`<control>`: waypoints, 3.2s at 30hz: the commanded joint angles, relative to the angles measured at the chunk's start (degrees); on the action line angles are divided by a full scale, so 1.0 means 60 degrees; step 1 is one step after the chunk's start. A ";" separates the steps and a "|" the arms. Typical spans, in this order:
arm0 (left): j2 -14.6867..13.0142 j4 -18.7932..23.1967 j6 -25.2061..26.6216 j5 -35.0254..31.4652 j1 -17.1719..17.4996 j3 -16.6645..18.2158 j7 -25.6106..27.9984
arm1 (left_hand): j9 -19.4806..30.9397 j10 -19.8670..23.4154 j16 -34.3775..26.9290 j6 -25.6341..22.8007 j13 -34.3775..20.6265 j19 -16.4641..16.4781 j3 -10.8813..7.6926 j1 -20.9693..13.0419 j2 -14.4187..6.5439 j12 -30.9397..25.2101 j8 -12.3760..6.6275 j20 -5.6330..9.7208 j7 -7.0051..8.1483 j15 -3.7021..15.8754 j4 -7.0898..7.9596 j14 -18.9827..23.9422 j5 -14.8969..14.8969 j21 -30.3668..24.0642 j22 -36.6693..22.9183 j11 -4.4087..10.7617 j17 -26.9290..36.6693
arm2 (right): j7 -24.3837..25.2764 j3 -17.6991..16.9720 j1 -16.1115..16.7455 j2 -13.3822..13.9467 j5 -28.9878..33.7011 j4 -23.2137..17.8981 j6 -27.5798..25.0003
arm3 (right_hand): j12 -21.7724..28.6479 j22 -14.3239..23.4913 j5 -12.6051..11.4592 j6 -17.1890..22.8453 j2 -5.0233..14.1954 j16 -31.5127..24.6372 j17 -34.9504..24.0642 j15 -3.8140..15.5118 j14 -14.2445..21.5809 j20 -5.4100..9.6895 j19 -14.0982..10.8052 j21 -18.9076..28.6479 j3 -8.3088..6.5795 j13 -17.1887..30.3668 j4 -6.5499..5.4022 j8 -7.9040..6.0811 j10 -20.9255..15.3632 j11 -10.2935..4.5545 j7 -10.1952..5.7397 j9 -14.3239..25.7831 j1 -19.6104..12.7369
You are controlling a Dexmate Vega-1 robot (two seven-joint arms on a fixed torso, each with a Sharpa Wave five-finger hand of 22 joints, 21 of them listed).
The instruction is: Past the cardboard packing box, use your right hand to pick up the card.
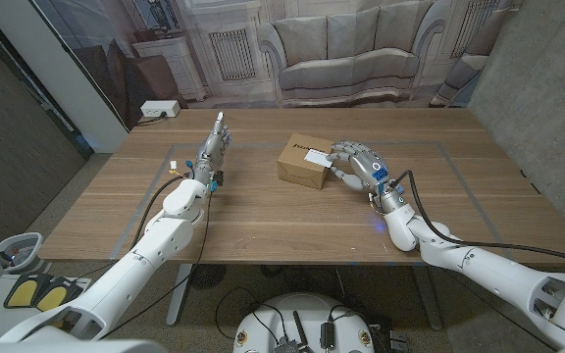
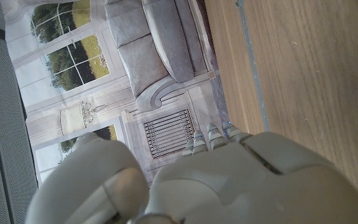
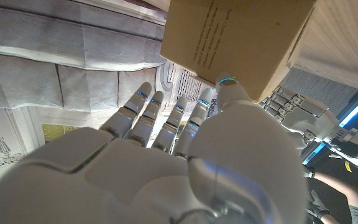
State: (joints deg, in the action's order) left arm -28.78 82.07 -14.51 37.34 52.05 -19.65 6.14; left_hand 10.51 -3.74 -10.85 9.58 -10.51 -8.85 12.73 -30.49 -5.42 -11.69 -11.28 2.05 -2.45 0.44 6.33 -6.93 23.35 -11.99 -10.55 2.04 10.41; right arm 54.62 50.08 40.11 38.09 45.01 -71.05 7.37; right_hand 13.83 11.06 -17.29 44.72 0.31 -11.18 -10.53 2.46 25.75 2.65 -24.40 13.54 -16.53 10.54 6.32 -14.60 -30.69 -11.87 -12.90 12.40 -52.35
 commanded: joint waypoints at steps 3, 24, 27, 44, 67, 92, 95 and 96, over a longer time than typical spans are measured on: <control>-0.0013 0.0005 -0.0021 0.0034 0.0032 0.0022 -0.0011 | 0.0028 -0.0039 0.0006 -0.0030 -0.0036 -0.0126 0.0087 -0.0018 -0.0053 0.0002 0.0013 0.0078 0.0016 -0.0026 -0.0017 -0.0026 0.0050 0.0032 -0.0008 -0.0008 0.0031 | -0.0036 0.0029 -0.0024 -0.0016 0.0006 -0.0008 -0.0004 | 0.0003 0.0022 0.0041 0.0026 0.0018 -0.0001 -0.0042 0.1029 0.0068 0.0673 -0.0123 0.0034 0.0031 0.0041 0.0028 0.0019 -0.0070 0.0017 0.0016 0.0023 0.0010; -0.0046 -0.0008 0.0002 0.0077 0.0015 0.0044 -0.0067 | 0.0029 -0.0045 0.0010 -0.0020 -0.0037 -0.0121 0.0124 -0.0032 -0.0071 0.0004 0.0019 0.0079 0.0017 -0.0031 -0.0016 -0.0037 0.0049 0.0028 -0.0008 -0.0015 0.0031 | 0.0024 0.0091 -0.0080 -0.0076 0.0044 0.0107 0.0043 | -0.0033 0.0025 0.0027 -0.0059 0.0032 0.0017 -0.0046 0.0972 0.0065 0.0624 -0.0098 0.0015 0.0024 0.0045 0.0049 0.0083 -0.0023 0.0005 0.0018 0.0009 -0.0021; -0.0055 -0.0004 0.0007 0.0077 0.0018 0.0048 -0.0066 | 0.0029 -0.0040 0.0011 -0.0019 -0.0037 -0.0123 0.0129 -0.0034 -0.0074 0.0001 0.0019 0.0085 0.0021 -0.0025 -0.0016 -0.0040 0.0049 0.0029 -0.0008 -0.0006 0.0031 | 0.0081 0.0107 -0.0105 -0.0095 0.0057 0.0158 0.0064 | -0.0033 0.0025 0.0023 -0.0034 0.0045 0.0002 -0.0047 0.0975 0.0111 0.0626 -0.0111 0.0019 0.0018 0.0046 0.0050 0.0078 -0.0029 0.0006 0.0019 0.0008 -0.0029; -0.0001 -0.0062 -0.0053 0.0085 0.0018 0.0053 -0.0044 | 0.0029 -0.0057 0.0007 -0.0014 -0.0037 -0.0126 0.0166 -0.0046 -0.0085 0.0007 0.0021 0.0089 0.0020 -0.0024 -0.0017 -0.0034 0.0050 0.0029 -0.0008 -0.0015 0.0031 | 0.0521 0.0149 -0.0228 -0.0231 0.0058 0.0336 0.0246 | 0.0121 0.0039 0.0098 0.1853 0.0327 -0.0039 -0.0063 0.1058 0.0581 0.0674 -0.0386 0.0072 0.0090 0.0065 -0.0031 -0.0516 -0.0696 -0.0037 0.0019 0.0016 0.0037; 0.0072 -0.0179 -0.0123 0.0060 -0.0070 0.0013 -0.0091 | 0.0029 -0.0050 0.0009 -0.0016 -0.0037 -0.0136 0.0204 -0.0061 -0.0100 0.0003 0.0020 0.0080 0.0022 -0.0033 -0.0017 -0.0039 0.0051 0.0031 -0.0008 -0.0015 0.0031 | 0.0770 0.0108 -0.0213 -0.0137 0.0095 0.0238 0.0361 | 0.0157 0.0050 0.0183 0.2658 0.0458 -0.0071 -0.0092 0.1181 0.0848 0.0708 -0.0512 0.0096 0.0159 0.0065 -0.0061 -0.0750 -0.1005 -0.0057 0.0015 -0.0013 0.0064; -0.0066 -0.0115 -0.0001 0.0086 -0.0118 0.0035 -0.0197 | 0.0029 -0.0030 0.0005 -0.0036 -0.0037 -0.0138 0.0249 -0.0078 -0.0118 -0.0004 0.0013 0.0085 0.0016 -0.0033 -0.0017 -0.0032 0.0052 0.0031 -0.0008 -0.0017 0.0031 | 0.0479 -0.0134 -0.0008 0.0043 0.0232 -0.0521 -0.0083 | 0.0160 0.0053 0.0207 0.2792 0.0459 -0.0064 -0.0095 0.1235 0.0909 0.0737 -0.0542 0.0098 0.0181 0.0064 -0.0035 -0.0765 -0.1097 -0.0060 0.0009 -0.0038 0.0036; -0.0127 -0.0020 0.0025 0.0088 -0.0078 0.0063 -0.0184 | 0.0029 -0.0029 0.0006 -0.0038 -0.0037 -0.0134 0.0253 -0.0080 -0.0120 -0.0004 0.0013 0.0087 0.0015 -0.0027 -0.0017 -0.0035 0.0052 0.0029 -0.0008 -0.0010 0.0031 | 0.0407 -0.0184 0.0041 0.0097 0.0251 -0.0679 -0.0142 | 0.0159 0.0053 0.0210 0.2802 0.0460 -0.0062 -0.0096 0.1241 0.0916 0.0741 -0.0541 0.0097 0.0183 0.0063 -0.0031 -0.0764 -0.1106 -0.0060 0.0009 -0.0042 0.0032; -0.0148 0.0012 0.0030 0.0089 -0.0062 0.0074 -0.0181 | 0.0029 -0.0032 0.0006 -0.0038 -0.0037 -0.0140 0.0255 -0.0081 -0.0121 -0.0003 0.0013 0.0081 0.0015 -0.0027 -0.0017 -0.0035 0.0052 0.0031 -0.0008 -0.0005 0.0031 | 0.0360 -0.0203 0.0060 0.0123 0.0253 -0.0744 -0.0162 | 0.0158 0.0053 0.0210 0.2806 0.0462 -0.0065 -0.0096 0.1245 0.0925 0.0737 -0.0546 0.0098 0.0183 0.0063 -0.0031 -0.0764 -0.1108 -0.0060 0.0009 -0.0043 0.0030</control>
State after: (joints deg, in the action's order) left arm -28.82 80.99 -14.94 37.78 51.39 -19.52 5.11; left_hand 10.51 -3.74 -10.85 9.50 -10.51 -9.26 13.84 -30.87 -5.80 -11.69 -11.29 1.64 -2.37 0.44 6.34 -6.94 23.35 -11.99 -10.55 2.04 10.41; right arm 57.96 49.70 39.63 38.01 46.05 -72.85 7.64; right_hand 14.29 11.05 -15.96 61.01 2.82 -11.18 -10.80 2.98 30.57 2.64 -27.07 13.82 -15.72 10.80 6.01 -19.01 -36.87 -12.11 -12.81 11.99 -51.82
